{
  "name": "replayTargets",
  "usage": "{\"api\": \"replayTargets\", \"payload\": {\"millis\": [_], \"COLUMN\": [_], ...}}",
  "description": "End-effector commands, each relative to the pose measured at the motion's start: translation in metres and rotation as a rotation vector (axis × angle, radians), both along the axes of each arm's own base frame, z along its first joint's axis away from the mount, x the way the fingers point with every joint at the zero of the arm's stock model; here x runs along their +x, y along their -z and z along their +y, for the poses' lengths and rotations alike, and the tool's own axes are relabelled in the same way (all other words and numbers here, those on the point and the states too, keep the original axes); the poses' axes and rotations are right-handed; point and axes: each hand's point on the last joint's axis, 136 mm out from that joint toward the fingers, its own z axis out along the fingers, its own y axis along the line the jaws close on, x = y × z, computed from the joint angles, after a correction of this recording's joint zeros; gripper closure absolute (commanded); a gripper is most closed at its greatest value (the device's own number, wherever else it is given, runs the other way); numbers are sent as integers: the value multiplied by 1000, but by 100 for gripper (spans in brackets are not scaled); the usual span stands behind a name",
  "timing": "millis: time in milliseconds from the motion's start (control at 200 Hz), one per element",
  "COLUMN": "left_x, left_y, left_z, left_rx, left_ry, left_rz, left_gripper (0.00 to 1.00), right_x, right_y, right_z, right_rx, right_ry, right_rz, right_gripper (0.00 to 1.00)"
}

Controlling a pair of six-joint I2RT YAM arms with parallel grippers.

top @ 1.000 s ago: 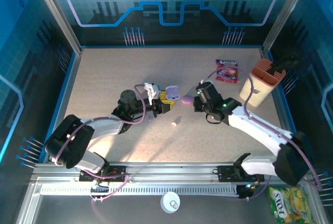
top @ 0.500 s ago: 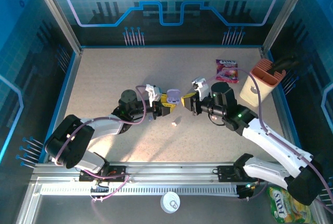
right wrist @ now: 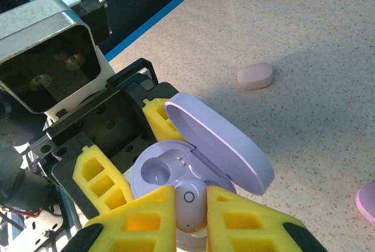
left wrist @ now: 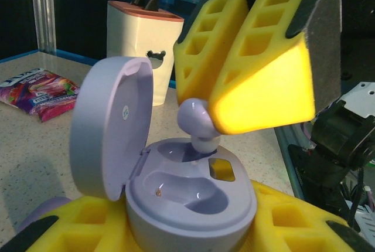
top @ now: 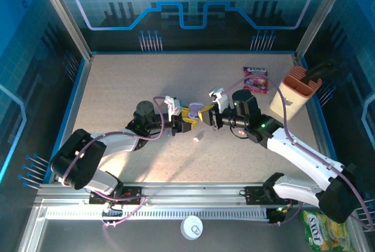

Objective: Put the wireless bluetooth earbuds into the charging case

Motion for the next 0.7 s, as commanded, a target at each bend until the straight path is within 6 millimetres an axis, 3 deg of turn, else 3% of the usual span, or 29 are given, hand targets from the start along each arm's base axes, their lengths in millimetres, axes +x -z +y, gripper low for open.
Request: {"api": "replayTargets", "payload": {"millis": [0,280,370,460,690], "left_x": [-4,0,1,3,23], "left_y": [-17,-21,-25,-24,-27], "left_z": [-1,1,1,2,22], "left_rx": [-34,-48,-60,-61,-109], "left_ry": [36,2,-2,-16,-134], "left_rz": [-43,-45,-57,-59,-63], "left_gripper": [63,63,62,62,63], "right_x": [2,2,2,1,6], "right_y": [-15,-4,-4,-18,-44], "right_z": [8,7,5,3,-8], "right_rx": [25,1,4,40,137], "right_ry": [-30,-29,-12,-3,60], "right_rz": [-43,-14,-9,-27,-41], "right_gripper": [85,84,69,55,46]}}
